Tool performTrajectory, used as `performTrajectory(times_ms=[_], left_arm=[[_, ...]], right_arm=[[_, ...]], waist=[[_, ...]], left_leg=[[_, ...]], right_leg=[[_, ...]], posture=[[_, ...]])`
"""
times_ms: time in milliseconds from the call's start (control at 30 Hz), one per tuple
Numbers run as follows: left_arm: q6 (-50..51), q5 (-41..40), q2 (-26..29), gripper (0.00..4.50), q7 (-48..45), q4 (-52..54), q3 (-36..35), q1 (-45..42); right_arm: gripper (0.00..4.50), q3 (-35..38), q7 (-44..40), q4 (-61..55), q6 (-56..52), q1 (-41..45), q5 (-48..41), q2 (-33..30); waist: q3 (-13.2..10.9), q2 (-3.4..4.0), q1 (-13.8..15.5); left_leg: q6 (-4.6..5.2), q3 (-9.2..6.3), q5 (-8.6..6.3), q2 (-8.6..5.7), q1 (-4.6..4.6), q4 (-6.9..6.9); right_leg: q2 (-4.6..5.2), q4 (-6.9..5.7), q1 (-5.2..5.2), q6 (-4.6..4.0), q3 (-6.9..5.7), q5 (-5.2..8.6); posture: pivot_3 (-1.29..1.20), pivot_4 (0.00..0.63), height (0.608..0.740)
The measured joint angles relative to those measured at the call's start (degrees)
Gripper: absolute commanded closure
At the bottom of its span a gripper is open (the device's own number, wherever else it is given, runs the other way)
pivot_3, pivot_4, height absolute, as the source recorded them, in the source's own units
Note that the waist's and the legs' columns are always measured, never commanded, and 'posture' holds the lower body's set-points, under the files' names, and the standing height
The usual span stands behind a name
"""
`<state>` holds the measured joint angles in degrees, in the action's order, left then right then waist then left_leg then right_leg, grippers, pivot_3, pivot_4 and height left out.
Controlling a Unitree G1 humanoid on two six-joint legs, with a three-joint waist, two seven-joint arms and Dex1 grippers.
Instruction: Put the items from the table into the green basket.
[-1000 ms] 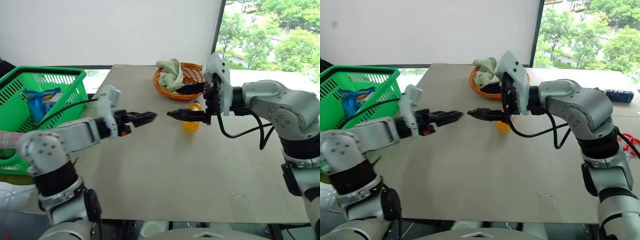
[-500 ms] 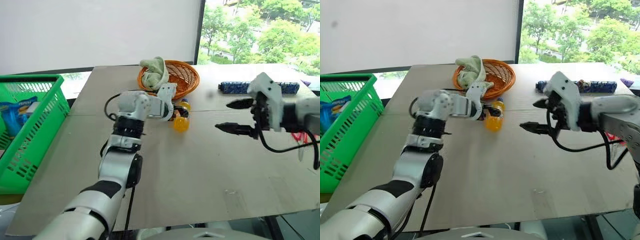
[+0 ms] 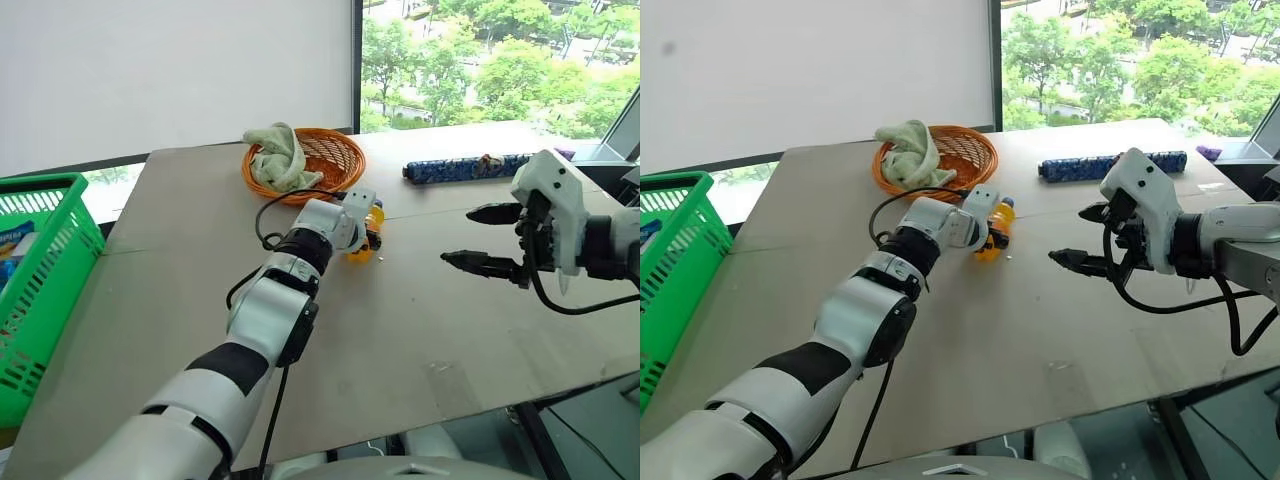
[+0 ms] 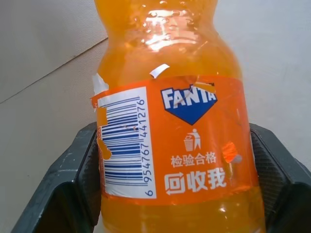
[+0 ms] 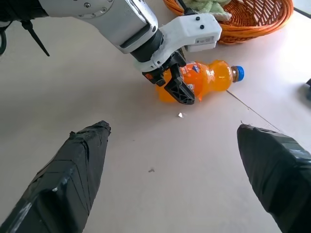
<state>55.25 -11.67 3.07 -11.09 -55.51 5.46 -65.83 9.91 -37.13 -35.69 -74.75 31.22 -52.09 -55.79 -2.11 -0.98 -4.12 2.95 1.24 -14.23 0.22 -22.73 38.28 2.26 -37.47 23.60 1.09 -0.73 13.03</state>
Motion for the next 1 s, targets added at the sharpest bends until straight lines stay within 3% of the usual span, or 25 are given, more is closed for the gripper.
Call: performTrajectory(times_ms=[133,267,367,433,567,667,767,900,1000], left_arm=[[13.29,-3.94,3.77,1.34,-2.00,16.76,-3.92,6.51],[26.40,-9.60,10.69,1.34,-4.72,40.30,-8.20,16.91],[25.67,-12.63,22.70,1.34,-9.67,61.21,-7.99,29.47],[23.67,-13.63,27.14,1.34,-12.32,68.19,-10.98,36.27],[18.27,-17.26,36.18,1.34,-19.88,78.99,-18.72,49.60],[17.26,-21.04,38.71,1.34,-23.16,81.49,-29.16,50.75],[15.62,-21.54,42.92,1.34,-21.77,76.66,-39.06,44.81],[1.34,-11.95,56.94,1.34,-19.79,58.16,-41.21,41.50],[-7.57,-7.97,60.06,1.34,-22.01,48.85,-38.15,41.14]], right_arm=[[0.00,-1.07,-0.10,0.36,1.12,0.03,0.06,0.51],[0.00,-5.20,-1.17,1.63,3.19,0.52,1.44,1.07],[0.00,-12.52,-2.67,4.86,7.65,3.02,5.70,4.52],[0.00,-17.07,-3.08,7.62,10.48,4.83,8.97,7.98],[0.00,-25.20,-5.28,15.17,17.58,13.17,13.71,20.72],[0.00,-25.64,-6.46,20.17,21.12,20.53,14.43,28.35],[0.00,-25.26,-6.23,26.19,24.36,28.56,15.47,36.59],[0.00,-24.85,-6.22,28.76,24.52,36.10,15.27,41.18],[0.00,-24.57,-6.26,30.63,23.63,36.83,16.26,41.08]], waist=[[-0.08,0.02,-0.27],[-0.21,-0.05,-0.47],[-0.23,-0.08,-0.06],[-0.25,-0.08,0.96],[-0.54,-0.26,3.65],[-0.74,-0.44,6.82],[-0.82,-0.65,9.21],[-0.76,-0.75,10.77],[-0.60,-0.98,12.70]], left_leg=[[0.00,0.06,-0.01,0.02,-0.15,-0.10],[-0.04,0.07,-0.02,0.04,-0.35,-0.25],[-0.06,0.27,-0.02,0.07,-0.07,-0.52],[-0.07,0.28,-0.01,0.07,0.00,-0.62],[-0.44,0.14,0.23,0.08,-0.05,-0.59],[-0.50,-0.12,0.27,0.08,-0.16,-0.44],[-0.59,-0.29,0.31,0.08,-0.17,-0.46],[-0.68,-0.14,0.35,-0.02,-0.05,-1.02],[-0.93,-0.25,0.17,-0.10,-0.23,-1.14]], right_leg=[[-0.11,-0.10,0.24,-0.03,0.25,-0.22],[-0.20,-0.25,0.64,-0.08,0.43,-0.17],[-0.25,-0.32,0.66,-0.19,0.68,-0.12],[-0.23,-0.34,0.67,-0.22,0.66,-0.10],[-0.23,-0.37,0.67,-0.47,0.47,0.03],[-0.19,-0.34,0.59,-0.48,0.17,0.01],[-0.21,-0.38,0.58,-0.50,0.01,-0.02],[-0.19,-0.27,0.71,-0.49,-0.05,-0.05],[0.09,-0.17,0.88,-0.52,-0.10,-0.03]], posture=[[-0.09,0.000,0.740],[0.01,0.000,0.740],[0.07,0.000,0.740],[0.11,0.000,0.740],[0.20,0.000,0.740],[0.27,0.000,0.740],[0.32,0.000,0.740],[0.33,0.000,0.740],[0.32,0.000,0.740]])
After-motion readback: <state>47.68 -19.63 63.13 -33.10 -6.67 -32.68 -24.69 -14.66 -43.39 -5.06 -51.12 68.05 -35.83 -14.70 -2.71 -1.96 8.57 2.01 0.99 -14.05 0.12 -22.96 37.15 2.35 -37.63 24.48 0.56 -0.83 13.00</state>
